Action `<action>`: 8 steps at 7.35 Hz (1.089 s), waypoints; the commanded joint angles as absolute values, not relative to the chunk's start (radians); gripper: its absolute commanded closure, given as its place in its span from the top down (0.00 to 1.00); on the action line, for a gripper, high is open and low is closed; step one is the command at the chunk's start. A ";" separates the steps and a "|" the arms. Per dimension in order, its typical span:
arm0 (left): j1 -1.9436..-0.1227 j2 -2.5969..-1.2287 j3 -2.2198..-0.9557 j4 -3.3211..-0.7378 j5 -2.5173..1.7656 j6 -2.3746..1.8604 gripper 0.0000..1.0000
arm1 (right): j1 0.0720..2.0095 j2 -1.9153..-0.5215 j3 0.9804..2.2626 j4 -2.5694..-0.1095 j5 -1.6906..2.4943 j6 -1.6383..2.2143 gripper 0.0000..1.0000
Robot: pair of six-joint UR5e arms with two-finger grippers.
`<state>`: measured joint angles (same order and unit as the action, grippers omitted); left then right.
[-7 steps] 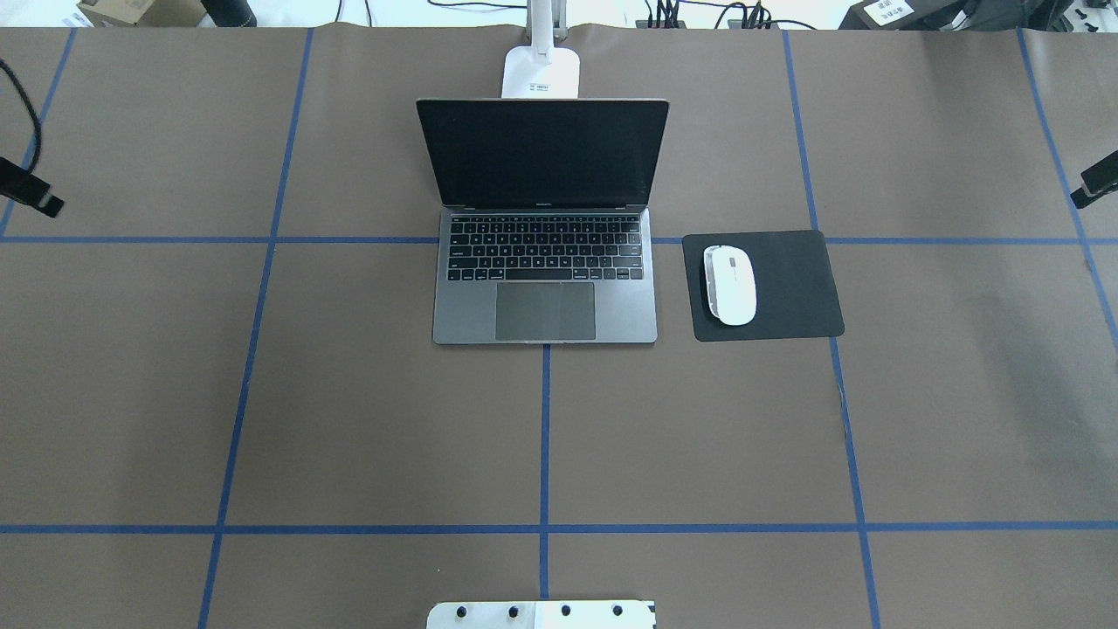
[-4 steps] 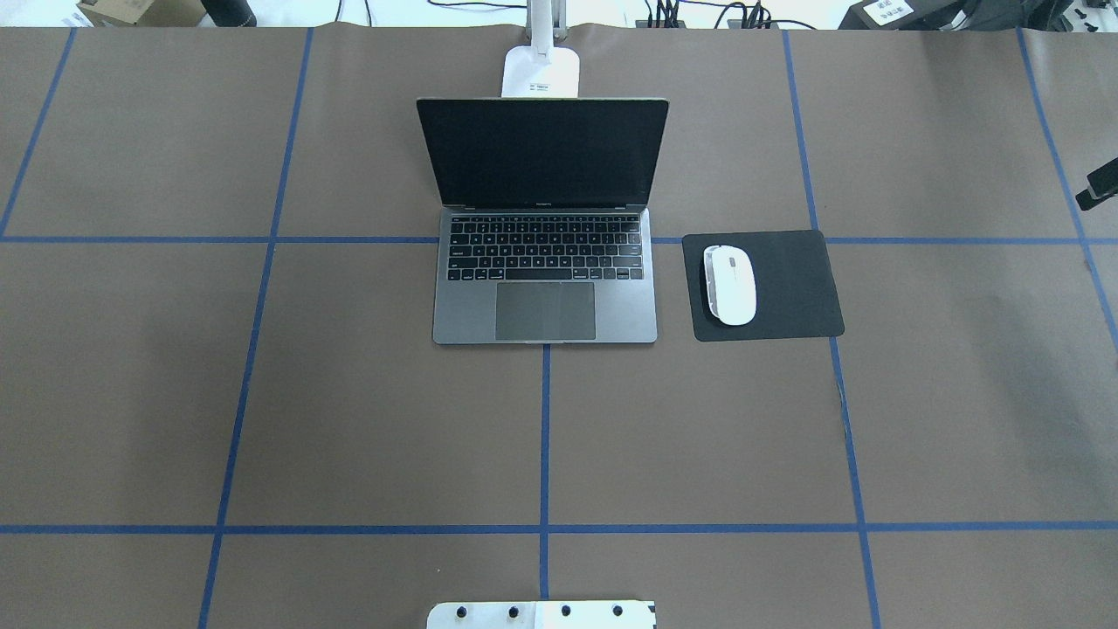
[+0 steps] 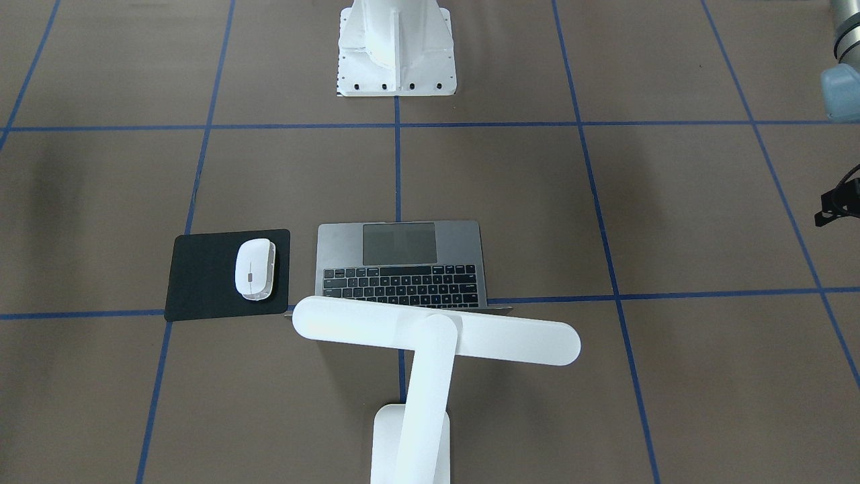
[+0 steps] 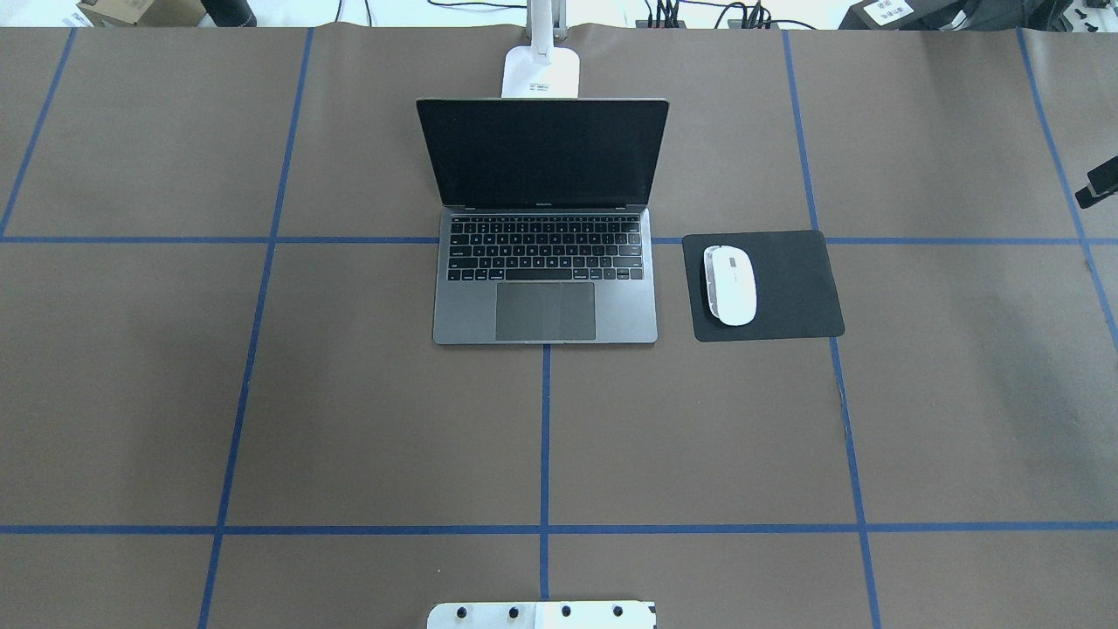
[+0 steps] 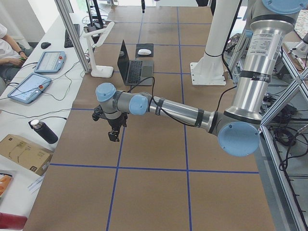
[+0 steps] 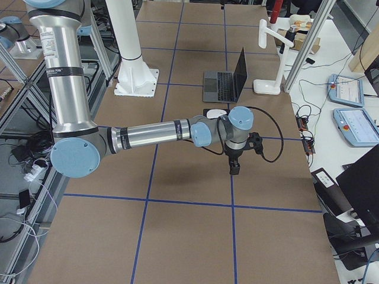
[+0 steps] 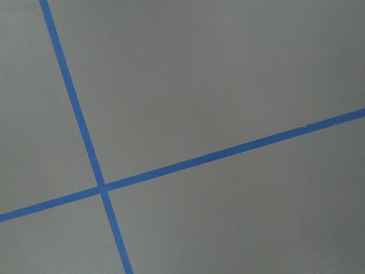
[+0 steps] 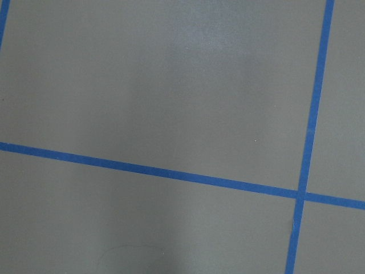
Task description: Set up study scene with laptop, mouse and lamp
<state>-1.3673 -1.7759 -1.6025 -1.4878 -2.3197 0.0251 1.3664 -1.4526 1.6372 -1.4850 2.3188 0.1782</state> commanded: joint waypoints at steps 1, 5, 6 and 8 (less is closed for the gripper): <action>-1.368 -1.776 -1.606 -1.489 -2.322 0.023 0.99 | 1.365 -1.453 1.644 -1.485 2.318 0.184 0.99; -1.367 -1.787 -1.605 -1.489 -2.321 0.025 0.99 | 1.365 -1.451 1.651 -1.485 2.318 0.196 0.99; -1.367 -1.790 -1.609 -1.488 -2.322 0.025 0.99 | 1.365 -1.450 1.651 -1.485 2.318 0.196 0.99; -1.368 -1.792 -1.608 -1.489 -2.322 0.025 0.99 | 1.365 -1.451 1.646 -1.485 2.316 0.195 0.99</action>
<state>-1.3670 -1.7904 -1.6068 -1.4885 -2.3217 0.0246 1.3652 -1.4502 1.6490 -1.4849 2.3169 0.1954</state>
